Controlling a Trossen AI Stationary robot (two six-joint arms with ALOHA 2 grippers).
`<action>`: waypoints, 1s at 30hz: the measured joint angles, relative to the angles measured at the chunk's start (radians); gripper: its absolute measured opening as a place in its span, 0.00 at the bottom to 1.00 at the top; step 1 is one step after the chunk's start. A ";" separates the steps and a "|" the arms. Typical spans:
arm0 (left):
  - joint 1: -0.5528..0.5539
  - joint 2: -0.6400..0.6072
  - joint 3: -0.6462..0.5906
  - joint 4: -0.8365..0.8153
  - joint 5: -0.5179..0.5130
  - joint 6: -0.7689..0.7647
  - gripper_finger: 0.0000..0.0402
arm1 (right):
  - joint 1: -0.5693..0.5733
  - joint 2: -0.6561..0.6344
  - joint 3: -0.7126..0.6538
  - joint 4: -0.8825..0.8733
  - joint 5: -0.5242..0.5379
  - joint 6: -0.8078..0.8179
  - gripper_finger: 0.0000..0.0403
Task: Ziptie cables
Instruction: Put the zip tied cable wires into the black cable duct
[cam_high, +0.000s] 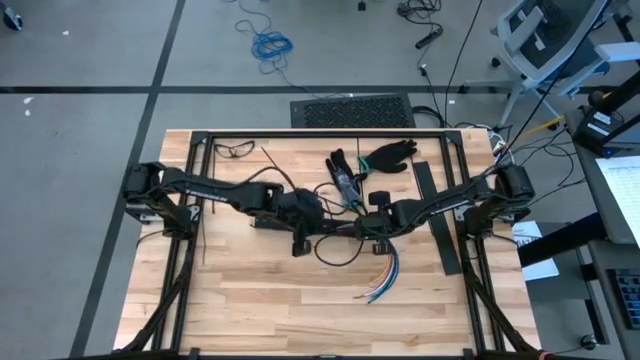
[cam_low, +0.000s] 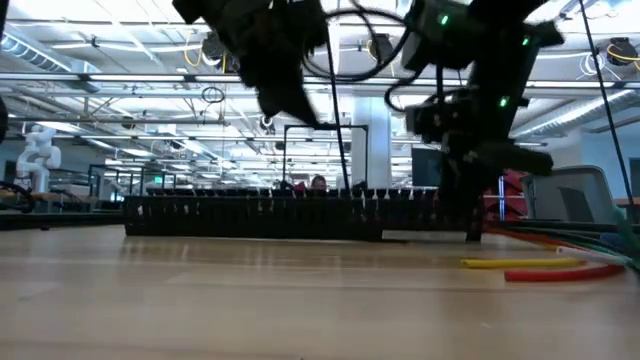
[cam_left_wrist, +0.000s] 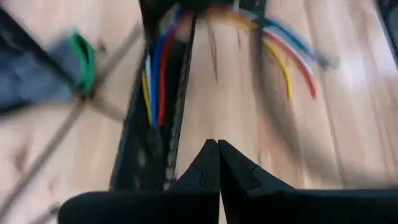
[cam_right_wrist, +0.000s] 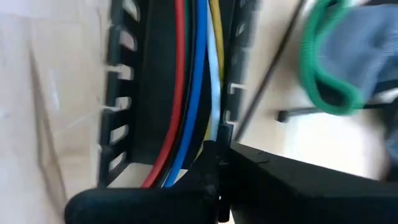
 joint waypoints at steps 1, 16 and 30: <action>-0.008 0.000 0.002 0.012 -0.027 -0.002 0.00 | -0.001 0.016 0.000 0.008 -0.002 -0.002 0.00; 0.005 0.152 0.001 0.007 -0.088 0.017 0.20 | 0.008 0.034 0.002 0.050 -0.061 0.011 0.00; 0.045 0.192 0.005 0.058 0.113 -0.047 0.43 | 0.010 0.034 0.002 0.086 -0.061 0.007 0.00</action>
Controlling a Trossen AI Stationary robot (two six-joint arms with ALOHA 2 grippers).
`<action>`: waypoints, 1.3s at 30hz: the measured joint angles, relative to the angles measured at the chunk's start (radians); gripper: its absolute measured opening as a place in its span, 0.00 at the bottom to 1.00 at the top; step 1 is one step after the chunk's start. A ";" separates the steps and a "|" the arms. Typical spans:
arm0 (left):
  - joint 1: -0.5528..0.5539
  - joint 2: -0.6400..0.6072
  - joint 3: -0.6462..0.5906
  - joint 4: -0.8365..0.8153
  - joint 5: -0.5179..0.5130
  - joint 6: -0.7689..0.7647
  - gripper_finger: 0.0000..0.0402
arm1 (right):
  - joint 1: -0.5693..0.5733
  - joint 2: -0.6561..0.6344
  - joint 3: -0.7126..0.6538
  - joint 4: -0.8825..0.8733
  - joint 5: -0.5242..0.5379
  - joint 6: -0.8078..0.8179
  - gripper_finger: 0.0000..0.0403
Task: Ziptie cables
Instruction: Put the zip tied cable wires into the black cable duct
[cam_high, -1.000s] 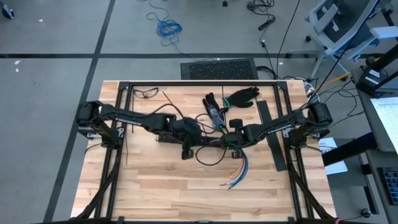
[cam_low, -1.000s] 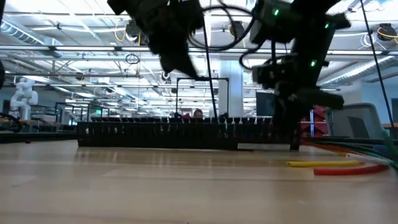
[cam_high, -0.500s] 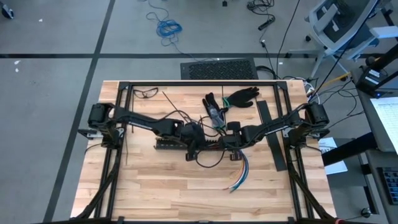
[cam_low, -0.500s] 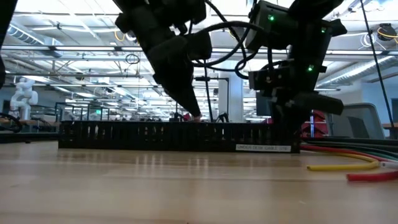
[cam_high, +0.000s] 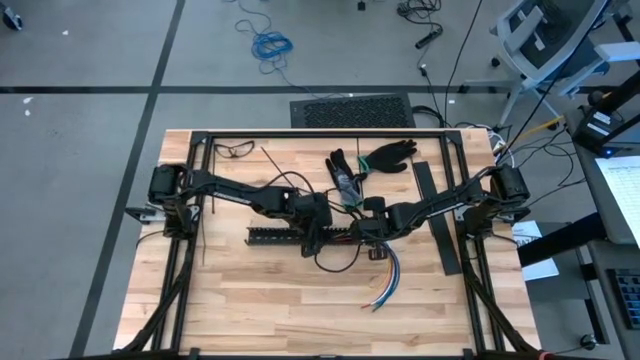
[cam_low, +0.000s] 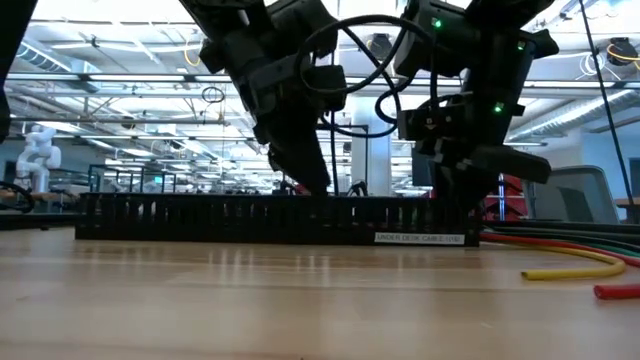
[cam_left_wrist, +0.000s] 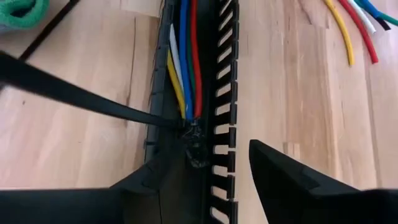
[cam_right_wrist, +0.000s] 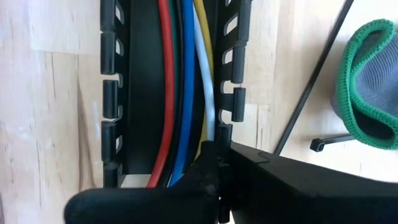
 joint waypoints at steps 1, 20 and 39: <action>-0.004 0.000 0.000 0.003 0.000 -0.009 0.43 | 0.000 0.000 0.000 0.002 0.000 0.000 0.00; -0.010 0.033 0.000 0.022 -0.138 0.008 0.28 | -0.003 0.000 -0.001 0.019 0.006 0.001 0.00; -0.041 0.132 0.025 0.038 -0.080 -0.011 0.27 | -0.047 0.001 -0.001 0.030 -0.003 -0.019 0.00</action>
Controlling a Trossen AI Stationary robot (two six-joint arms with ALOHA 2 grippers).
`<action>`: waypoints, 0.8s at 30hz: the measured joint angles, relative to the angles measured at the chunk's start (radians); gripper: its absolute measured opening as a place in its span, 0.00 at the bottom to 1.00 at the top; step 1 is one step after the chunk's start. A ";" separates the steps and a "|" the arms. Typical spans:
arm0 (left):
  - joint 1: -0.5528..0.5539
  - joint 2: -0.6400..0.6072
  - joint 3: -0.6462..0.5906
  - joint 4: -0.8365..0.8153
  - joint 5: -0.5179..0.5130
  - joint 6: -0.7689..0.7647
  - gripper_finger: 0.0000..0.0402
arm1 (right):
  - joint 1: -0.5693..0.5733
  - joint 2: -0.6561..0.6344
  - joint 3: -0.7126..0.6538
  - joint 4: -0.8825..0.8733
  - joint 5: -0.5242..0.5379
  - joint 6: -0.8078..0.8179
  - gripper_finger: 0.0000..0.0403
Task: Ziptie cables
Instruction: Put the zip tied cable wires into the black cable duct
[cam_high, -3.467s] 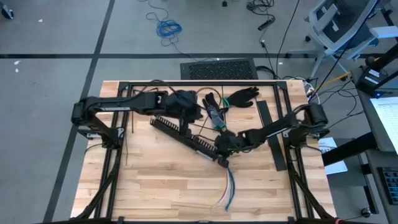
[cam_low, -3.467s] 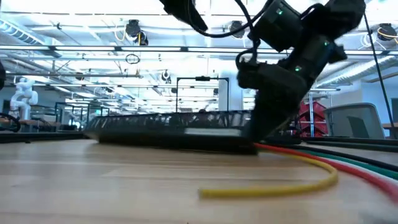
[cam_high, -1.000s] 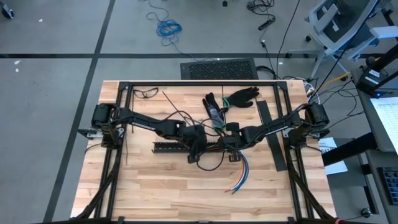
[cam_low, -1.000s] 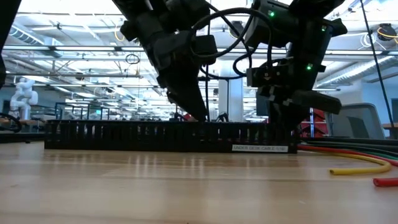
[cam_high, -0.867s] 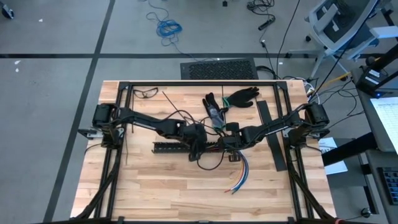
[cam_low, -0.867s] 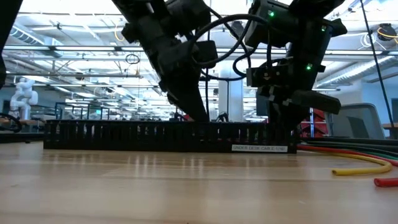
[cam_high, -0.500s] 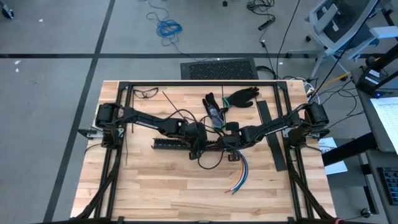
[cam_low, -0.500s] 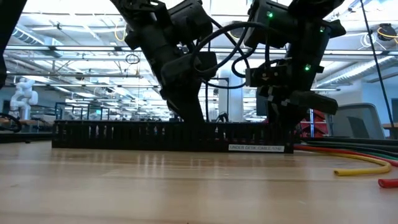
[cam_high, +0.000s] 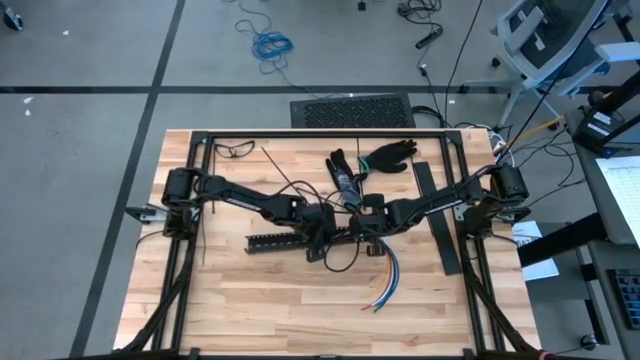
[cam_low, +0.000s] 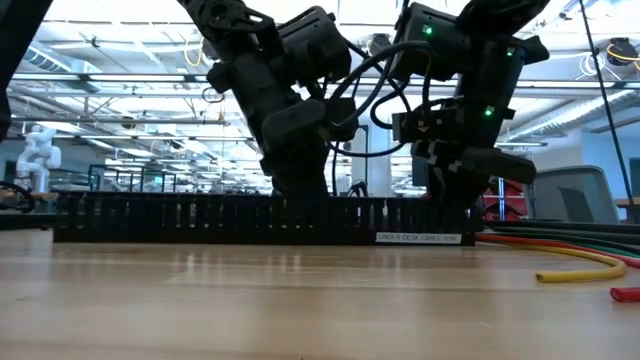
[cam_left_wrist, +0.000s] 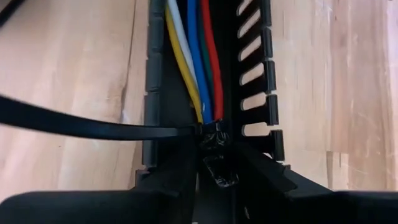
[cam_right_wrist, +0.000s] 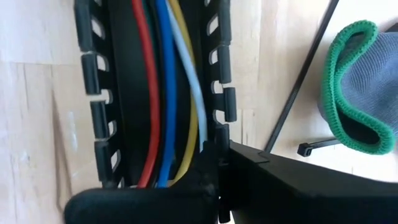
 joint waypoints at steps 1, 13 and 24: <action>-0.003 0.005 0.002 0.000 -0.003 0.000 0.27 | -0.002 0.000 0.000 0.000 0.000 0.000 0.00; -0.018 0.041 0.003 0.015 -0.064 -0.035 0.19 | -0.013 0.000 0.000 0.006 0.004 -0.003 0.00; -0.017 -0.014 0.002 -0.045 -0.057 -0.084 0.00 | -0.015 0.000 0.000 0.014 0.004 -0.005 0.00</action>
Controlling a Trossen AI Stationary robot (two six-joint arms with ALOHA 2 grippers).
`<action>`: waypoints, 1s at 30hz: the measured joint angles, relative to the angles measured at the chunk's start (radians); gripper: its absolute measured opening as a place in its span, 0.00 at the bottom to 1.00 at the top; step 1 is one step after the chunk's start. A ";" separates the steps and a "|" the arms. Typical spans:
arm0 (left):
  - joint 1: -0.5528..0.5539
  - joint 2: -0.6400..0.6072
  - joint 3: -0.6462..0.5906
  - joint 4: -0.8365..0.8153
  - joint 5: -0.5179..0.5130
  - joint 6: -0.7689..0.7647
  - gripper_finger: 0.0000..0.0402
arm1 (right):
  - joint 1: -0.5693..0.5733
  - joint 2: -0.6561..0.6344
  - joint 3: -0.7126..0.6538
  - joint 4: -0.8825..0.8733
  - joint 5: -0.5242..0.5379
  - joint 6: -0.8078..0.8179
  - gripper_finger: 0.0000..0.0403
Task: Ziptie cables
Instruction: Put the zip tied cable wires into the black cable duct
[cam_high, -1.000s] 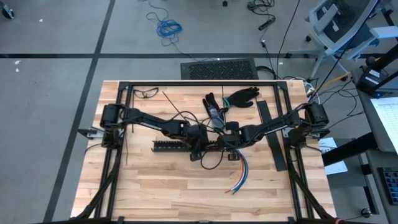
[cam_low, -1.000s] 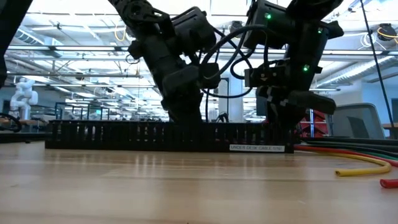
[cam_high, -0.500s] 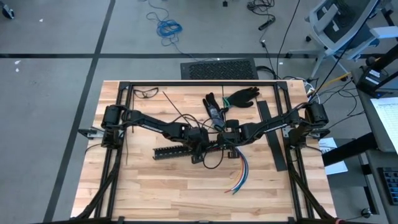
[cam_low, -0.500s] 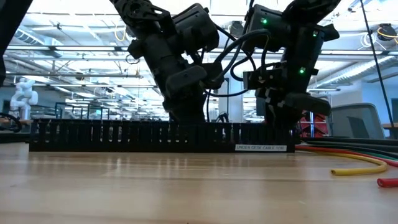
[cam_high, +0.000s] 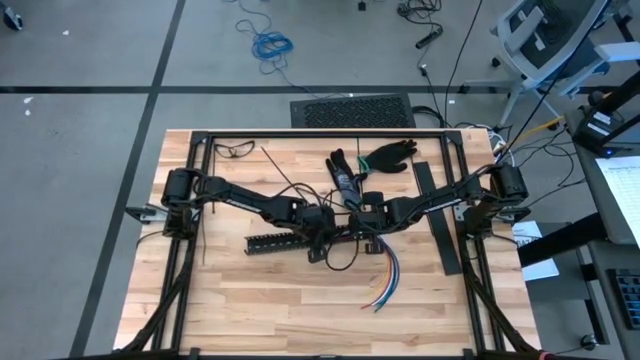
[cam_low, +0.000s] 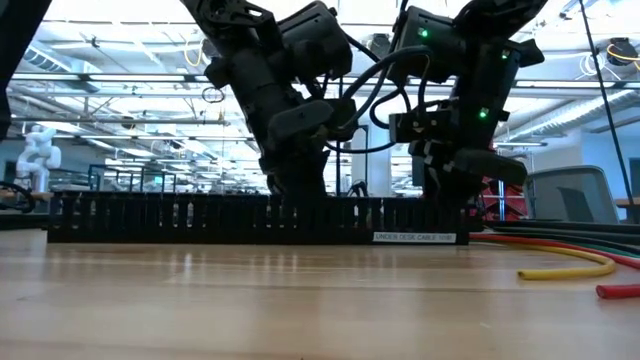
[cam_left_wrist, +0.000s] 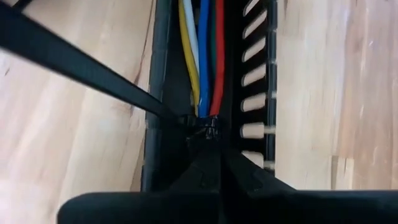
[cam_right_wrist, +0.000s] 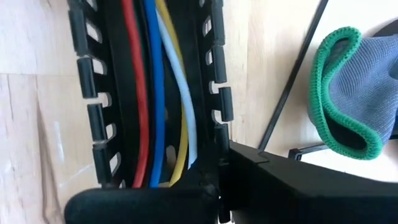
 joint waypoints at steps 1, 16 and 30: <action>0.000 -0.009 -0.003 -0.015 -0.004 -0.001 0.00 | 0.000 0.000 0.001 0.000 -0.001 0.000 0.00; 0.014 -0.046 -0.004 -0.269 -0.037 0.024 0.00 | 0.011 -0.002 0.001 -0.051 -0.025 -0.015 0.00; 0.043 -0.051 0.010 -0.483 -0.041 0.105 0.00 | 0.054 0.017 0.004 -0.040 -0.050 -0.013 0.00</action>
